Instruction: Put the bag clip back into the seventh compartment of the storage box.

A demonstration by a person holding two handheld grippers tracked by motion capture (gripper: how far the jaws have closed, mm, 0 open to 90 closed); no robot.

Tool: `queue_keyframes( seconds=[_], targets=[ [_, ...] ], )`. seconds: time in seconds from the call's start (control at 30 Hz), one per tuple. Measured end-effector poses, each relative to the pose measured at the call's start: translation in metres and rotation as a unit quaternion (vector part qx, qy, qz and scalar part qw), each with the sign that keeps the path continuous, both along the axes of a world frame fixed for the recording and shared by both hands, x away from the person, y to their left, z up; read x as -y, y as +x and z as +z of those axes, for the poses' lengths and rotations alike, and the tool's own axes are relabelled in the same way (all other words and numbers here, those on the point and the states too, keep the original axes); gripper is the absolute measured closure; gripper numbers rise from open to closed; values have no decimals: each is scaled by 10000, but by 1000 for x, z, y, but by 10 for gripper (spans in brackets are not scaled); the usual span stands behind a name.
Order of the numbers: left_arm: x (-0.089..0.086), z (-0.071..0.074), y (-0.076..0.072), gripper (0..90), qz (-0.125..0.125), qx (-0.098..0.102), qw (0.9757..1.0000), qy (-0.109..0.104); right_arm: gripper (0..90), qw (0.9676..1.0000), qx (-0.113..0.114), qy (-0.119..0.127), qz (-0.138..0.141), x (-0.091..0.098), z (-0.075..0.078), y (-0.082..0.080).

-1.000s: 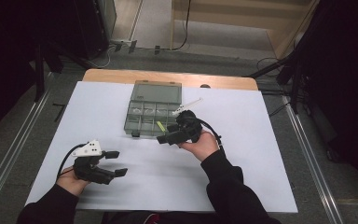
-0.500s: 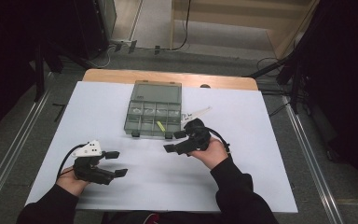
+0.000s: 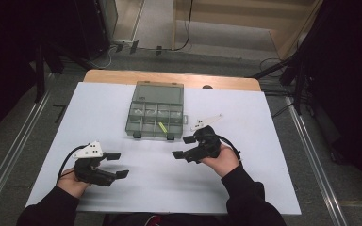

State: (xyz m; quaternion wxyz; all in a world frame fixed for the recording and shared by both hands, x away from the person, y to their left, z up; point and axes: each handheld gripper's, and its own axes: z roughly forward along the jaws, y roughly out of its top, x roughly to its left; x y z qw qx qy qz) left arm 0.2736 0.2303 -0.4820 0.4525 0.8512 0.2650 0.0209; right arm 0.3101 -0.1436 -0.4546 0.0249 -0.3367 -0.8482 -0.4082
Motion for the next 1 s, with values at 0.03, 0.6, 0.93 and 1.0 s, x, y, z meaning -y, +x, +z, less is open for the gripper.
queue_keyframes(
  seconds=[0.03,0.6,0.93,1.0],
  targets=[
    [0,0,0,224,-4,-8,10000,-17,220,10000,11,-13,0,2,-1,-2],
    [-1,1,0,224,21,-10,10000,-29,220,9999,-35,-98,-127,32,-13,-22],
    [-2,1,0,224,56,2,10000,-38,220,9996,62,-139,-253,53,-22,-34],
    [-2,1,0,224,64,4,10000,-52,220,9994,59,-160,-306,57,-24,-37]
  ],
)
